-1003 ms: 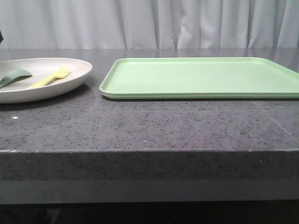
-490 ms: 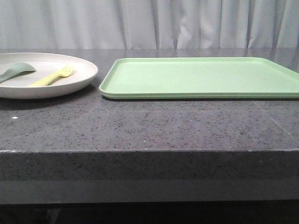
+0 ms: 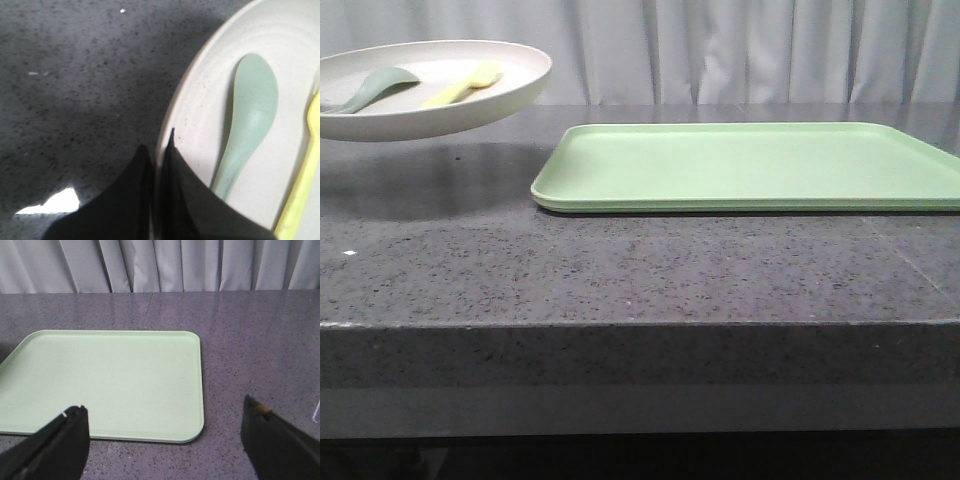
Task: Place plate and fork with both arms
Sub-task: 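Lift the plate with the left gripper and carry it over the tray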
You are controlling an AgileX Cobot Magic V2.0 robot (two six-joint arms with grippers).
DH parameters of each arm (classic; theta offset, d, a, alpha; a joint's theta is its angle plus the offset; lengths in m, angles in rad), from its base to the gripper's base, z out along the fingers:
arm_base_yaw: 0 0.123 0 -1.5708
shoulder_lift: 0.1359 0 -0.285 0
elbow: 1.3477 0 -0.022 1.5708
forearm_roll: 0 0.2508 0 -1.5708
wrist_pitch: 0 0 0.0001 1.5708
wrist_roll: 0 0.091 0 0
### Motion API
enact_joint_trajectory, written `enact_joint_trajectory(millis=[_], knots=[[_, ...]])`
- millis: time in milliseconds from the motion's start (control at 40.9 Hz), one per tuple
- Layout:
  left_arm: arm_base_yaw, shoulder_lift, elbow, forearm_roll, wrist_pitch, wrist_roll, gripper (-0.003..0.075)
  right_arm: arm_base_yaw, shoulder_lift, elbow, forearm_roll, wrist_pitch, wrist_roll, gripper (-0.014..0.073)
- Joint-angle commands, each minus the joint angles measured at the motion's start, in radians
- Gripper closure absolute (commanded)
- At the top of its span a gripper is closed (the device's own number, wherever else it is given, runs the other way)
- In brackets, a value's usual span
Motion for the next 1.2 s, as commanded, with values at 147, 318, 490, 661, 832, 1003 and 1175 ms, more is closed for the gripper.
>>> enact_joint_trajectory(millis=[147, 318, 490, 661, 832, 1003, 1175], knots=[[-0.182, -0.014, -0.097, -0.089, -0.104, -0.052, 0.0738, -0.005, 0.01, -0.038, 0.001, -0.071, -0.004, -0.0042], [-0.357, 0.067, -0.208, -0.039, -0.156, -0.163, 0.0738, -0.005, 0.01, -0.038, 0.001, -0.071, -0.004, -0.0042], [-0.496, 0.164, -0.338, 0.031, -0.157, -0.275, 0.0738, -0.005, 0.01, -0.038, 0.001, -0.062, -0.004, -0.0042], [-0.58, 0.269, -0.464, 0.083, -0.16, -0.385, 0.0738, -0.005, 0.01, -0.038, 0.001, -0.06, -0.004, -0.0042], [-0.611, 0.353, -0.553, 0.085, -0.164, -0.423, 0.0738, -0.001, 0.01, -0.038, 0.001, -0.06, -0.004, -0.0042], [-0.614, 0.385, -0.564, 0.095, -0.171, -0.442, 0.0738, -0.001, 0.01, -0.038, 0.001, -0.06, -0.004, -0.0042], [-0.615, 0.387, -0.564, 0.098, -0.171, -0.442, 0.0738, -0.001, 0.01, -0.038, 0.001, -0.06, -0.004, -0.0042]])
